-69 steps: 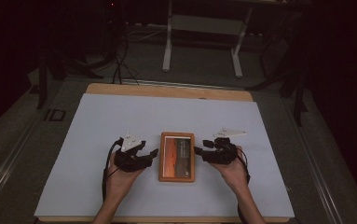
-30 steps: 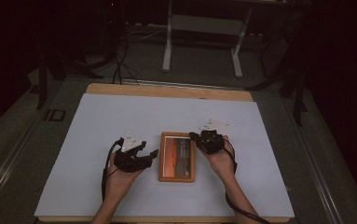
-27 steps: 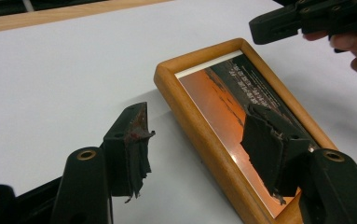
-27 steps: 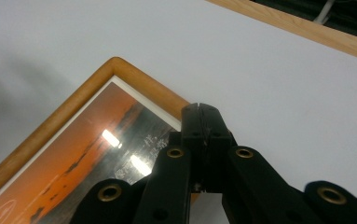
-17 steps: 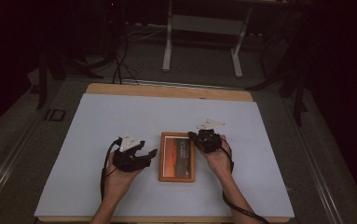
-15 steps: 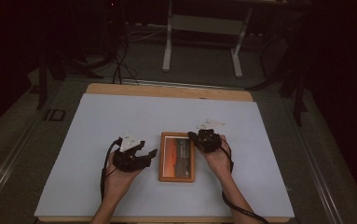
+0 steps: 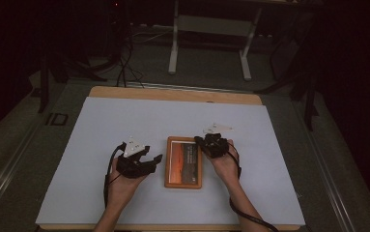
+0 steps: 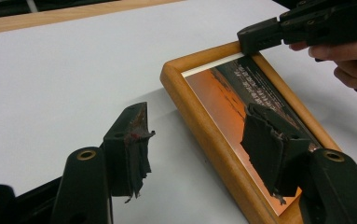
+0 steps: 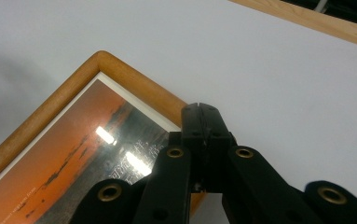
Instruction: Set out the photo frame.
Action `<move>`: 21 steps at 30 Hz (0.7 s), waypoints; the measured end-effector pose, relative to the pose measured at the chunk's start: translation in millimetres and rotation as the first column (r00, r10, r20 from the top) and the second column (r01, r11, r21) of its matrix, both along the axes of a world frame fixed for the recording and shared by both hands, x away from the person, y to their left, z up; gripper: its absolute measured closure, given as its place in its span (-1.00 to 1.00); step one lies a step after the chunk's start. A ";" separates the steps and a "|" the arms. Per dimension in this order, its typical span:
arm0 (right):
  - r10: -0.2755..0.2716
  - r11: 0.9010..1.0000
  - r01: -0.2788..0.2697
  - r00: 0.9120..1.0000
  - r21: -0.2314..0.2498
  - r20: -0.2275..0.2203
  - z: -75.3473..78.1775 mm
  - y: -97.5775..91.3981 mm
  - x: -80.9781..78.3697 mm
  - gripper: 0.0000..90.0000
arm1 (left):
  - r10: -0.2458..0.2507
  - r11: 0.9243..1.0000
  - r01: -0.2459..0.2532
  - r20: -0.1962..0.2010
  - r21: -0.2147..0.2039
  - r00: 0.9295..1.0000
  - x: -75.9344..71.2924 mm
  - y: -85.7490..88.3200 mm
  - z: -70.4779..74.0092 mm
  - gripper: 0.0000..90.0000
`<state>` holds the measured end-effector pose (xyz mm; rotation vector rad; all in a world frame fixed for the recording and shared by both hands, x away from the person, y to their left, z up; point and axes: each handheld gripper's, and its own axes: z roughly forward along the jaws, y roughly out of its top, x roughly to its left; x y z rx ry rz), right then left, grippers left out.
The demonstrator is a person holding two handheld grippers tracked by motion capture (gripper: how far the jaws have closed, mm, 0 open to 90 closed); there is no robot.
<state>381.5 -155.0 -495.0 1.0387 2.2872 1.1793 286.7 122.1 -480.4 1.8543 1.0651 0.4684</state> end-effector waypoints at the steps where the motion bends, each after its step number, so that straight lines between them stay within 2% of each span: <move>1: 0.000 1.000 0.000 1.000 0.000 -0.001 -0.4 -0.7 0.1 1.00 | 0.001 1.000 -0.001 0.000 -0.001 1.000 0.0 0.1 0.0 -0.09; 15: -0.028 1.000 0.028 0.999 0.010 -0.026 -7.6 -10.2 3.9 1.00 | -0.001 1.000 0.001 -0.005 -0.009 1.000 0.2 -0.4 -0.3 -0.09; 21: -0.050 0.999 0.051 0.997 0.013 -0.061 -14.0 -17.5 8.6 1.00 | -0.002 1.000 0.002 -0.007 -0.011 1.000 0.4 -0.7 -0.6 -0.09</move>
